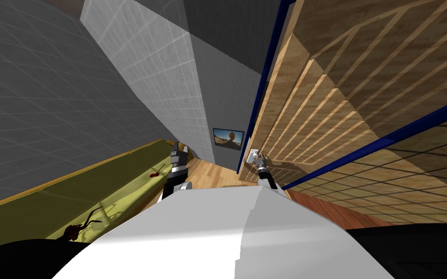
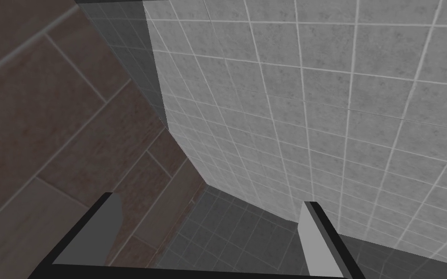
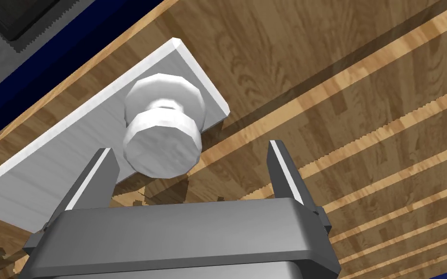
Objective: Pull the door open
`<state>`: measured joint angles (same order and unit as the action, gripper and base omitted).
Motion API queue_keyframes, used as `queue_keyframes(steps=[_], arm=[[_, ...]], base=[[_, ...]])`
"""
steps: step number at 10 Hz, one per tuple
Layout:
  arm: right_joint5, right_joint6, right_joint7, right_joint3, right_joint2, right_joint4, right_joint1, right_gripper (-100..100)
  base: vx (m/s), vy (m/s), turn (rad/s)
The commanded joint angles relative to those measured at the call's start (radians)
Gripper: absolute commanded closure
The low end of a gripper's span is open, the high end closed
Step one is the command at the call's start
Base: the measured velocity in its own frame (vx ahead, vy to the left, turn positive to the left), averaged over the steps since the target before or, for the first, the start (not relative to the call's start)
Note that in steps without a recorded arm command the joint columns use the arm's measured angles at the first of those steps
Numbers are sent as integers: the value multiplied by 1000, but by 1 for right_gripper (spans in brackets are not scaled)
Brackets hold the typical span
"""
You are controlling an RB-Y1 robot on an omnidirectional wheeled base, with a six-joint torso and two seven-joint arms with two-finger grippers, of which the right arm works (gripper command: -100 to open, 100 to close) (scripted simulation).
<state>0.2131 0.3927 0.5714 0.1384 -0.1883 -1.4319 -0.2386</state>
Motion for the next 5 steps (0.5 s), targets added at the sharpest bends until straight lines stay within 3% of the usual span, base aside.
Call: queue_keyframes(steps=[1, 2, 4, 5], arm=[[44, -5, 50, -16, 0, -6, -1, -100], [44, -5, 57, -16, 0, -6, -1, -100], [106, -13, 123, -38, -1, -15, -3, -100], [106, -13, 137, -38, -1, -15, -3, -100]], base=[[-111, 7, 15], [-70, -5, 6], [-49, -12, 19], [-49, -16, 11]])
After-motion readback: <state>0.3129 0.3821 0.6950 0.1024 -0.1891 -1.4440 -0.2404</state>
